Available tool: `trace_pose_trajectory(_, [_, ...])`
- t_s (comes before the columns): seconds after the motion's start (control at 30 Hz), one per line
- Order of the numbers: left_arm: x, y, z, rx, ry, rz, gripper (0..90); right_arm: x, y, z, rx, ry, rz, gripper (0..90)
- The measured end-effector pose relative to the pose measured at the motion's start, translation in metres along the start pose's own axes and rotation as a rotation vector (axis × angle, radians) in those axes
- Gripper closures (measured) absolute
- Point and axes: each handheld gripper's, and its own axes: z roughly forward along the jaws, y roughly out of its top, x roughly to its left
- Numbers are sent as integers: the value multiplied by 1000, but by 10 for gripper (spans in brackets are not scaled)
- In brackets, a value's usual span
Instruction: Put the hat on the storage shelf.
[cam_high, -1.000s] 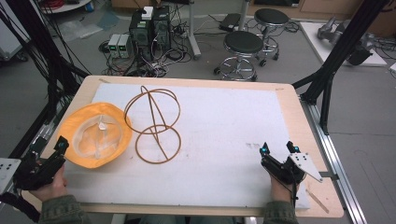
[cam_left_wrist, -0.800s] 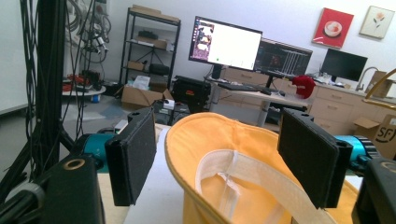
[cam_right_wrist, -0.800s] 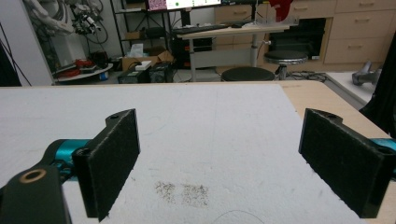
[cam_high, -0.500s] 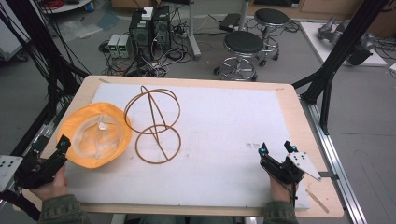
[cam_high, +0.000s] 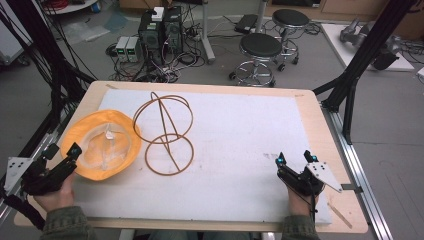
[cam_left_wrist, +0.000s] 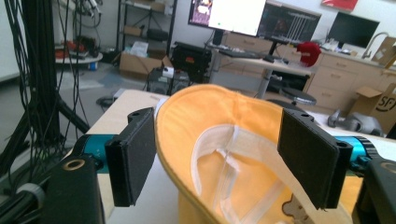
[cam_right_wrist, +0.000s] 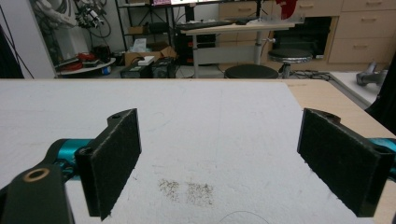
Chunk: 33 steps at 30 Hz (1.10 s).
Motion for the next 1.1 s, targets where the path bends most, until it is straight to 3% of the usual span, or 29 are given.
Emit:
trace_pose_trajectory(0.23, [10,2,8,64,32,-22,283,0,0,0,1,4,2,123])
trace_pose_trajectory(0.47, [22,5,14,135,32,-53,283,1,0,0,4,12,6,123])
trace_pose_trajectory(0.73, [25,3,18,174,17,-88,297,1,0,1,2,13,4,123])
trace_pose_trajectory(0.97, [23,5,20,213,-8,-112,373,1,0,1,4,14,-3,123])
trace_pose_trajectory(1.07, [22,5,20,222,-30,-128,492,1,0,1,3,19,-6,123])
trace_pose_trajectory(1.1, [21,5,20,226,-36,-137,492,1,0,1,3,19,-6,123])
